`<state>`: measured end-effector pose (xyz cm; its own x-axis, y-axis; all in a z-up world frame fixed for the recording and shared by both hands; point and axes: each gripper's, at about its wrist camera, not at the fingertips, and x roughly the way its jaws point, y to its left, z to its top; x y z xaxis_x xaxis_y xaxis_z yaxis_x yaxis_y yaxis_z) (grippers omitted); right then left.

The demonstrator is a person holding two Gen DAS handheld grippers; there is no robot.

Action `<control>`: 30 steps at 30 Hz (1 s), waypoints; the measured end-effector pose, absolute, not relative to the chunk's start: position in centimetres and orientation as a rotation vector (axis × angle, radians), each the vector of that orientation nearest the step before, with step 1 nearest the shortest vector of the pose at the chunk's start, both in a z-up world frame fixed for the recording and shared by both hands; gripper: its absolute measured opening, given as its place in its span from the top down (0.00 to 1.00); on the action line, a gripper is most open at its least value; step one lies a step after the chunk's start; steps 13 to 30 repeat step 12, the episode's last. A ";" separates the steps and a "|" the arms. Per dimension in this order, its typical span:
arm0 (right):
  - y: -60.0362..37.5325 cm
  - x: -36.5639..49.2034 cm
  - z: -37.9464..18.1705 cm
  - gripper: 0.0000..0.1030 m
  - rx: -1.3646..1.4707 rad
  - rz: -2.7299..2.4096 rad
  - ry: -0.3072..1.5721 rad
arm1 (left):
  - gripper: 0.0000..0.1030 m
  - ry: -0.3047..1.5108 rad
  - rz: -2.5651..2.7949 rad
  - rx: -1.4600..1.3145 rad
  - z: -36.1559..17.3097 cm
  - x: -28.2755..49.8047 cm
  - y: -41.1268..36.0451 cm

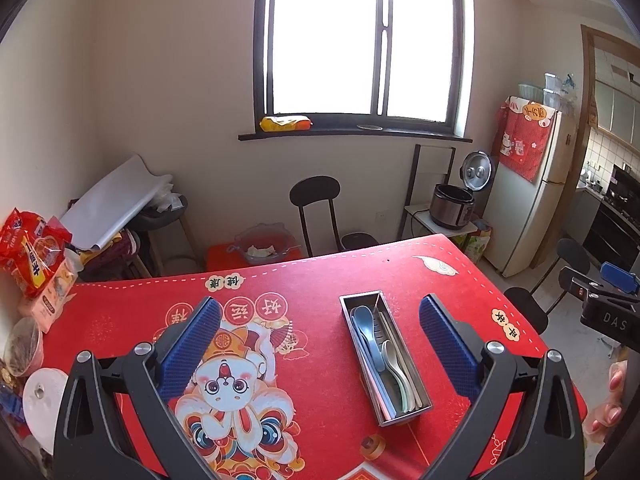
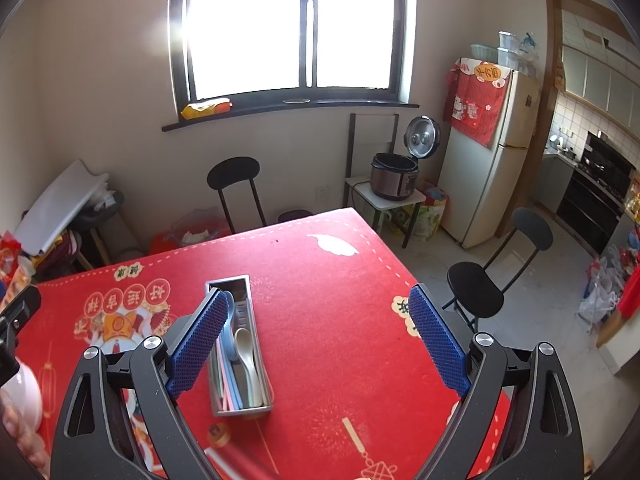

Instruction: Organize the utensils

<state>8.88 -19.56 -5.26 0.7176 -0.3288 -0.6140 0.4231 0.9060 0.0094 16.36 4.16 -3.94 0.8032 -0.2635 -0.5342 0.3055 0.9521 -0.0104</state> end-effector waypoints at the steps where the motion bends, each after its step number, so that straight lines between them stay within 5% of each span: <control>1: -19.5 8.9 -5.3 0.14 0.153 -0.418 0.649 | 0.06 0.560 -0.306 0.078 -4.0 16.3 4.1; 30: -19.6 8.8 -5.2 0.14 0.156 -0.429 0.650 | 0.06 0.564 -0.313 0.095 -3.8 16.2 3.6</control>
